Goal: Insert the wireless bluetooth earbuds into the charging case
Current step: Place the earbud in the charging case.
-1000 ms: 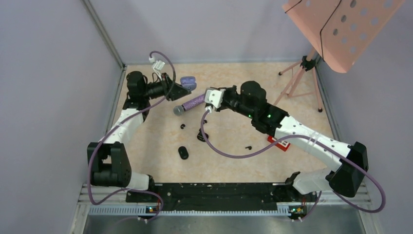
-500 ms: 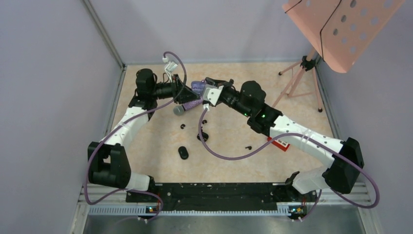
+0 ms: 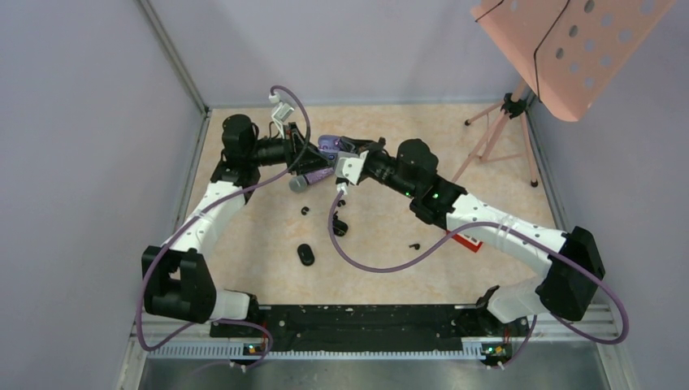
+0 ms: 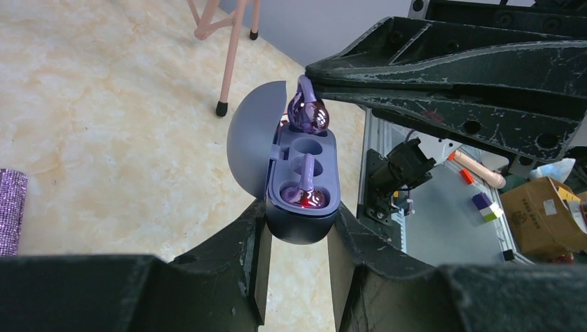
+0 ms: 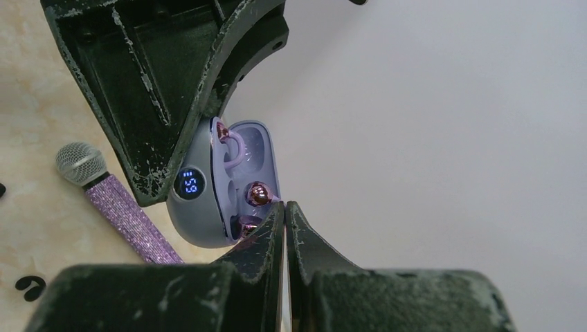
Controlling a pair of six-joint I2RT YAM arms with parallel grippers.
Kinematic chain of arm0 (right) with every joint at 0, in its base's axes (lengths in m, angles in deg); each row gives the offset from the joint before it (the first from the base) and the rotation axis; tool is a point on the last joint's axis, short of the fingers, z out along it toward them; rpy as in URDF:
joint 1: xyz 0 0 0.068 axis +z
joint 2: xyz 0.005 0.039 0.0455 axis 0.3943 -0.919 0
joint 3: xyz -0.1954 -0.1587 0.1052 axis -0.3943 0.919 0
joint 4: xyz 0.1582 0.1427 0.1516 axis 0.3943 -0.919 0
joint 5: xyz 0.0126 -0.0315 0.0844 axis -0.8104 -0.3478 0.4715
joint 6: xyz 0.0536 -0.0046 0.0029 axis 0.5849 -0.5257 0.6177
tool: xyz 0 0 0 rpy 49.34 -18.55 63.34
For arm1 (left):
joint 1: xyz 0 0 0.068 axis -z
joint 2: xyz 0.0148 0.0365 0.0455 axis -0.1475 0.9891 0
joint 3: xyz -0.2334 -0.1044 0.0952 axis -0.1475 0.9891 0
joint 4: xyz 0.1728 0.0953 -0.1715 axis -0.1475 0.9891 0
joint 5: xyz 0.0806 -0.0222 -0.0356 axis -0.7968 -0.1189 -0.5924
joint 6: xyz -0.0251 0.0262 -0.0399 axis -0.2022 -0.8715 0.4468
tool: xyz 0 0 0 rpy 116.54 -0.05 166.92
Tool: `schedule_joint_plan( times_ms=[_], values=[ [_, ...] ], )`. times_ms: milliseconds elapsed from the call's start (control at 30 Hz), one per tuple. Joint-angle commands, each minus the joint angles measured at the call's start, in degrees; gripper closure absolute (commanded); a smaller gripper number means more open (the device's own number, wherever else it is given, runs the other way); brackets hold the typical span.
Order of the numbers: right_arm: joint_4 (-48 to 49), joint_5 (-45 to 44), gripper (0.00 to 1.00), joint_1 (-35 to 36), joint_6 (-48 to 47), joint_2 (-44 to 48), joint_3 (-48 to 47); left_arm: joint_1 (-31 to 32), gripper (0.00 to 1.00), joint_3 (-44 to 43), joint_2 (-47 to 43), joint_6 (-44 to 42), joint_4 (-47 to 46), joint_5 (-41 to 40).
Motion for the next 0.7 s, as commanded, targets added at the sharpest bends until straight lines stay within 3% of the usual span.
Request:
schedule_joint_plan(
  times_ms=[0,667],
  values=[
    [0.85,1.59,1.00,0.55,-0.98,0.36,-0.16,0.26,1.00,-0.98,-1.98,-0.95,-3.57,1.58],
    [-11.87,8.59,1.00,0.51,-3.81,-0.34,-4.18,0.23,1.00,-0.59,-2.47,-3.89,-2.30,0.09]
  ],
)
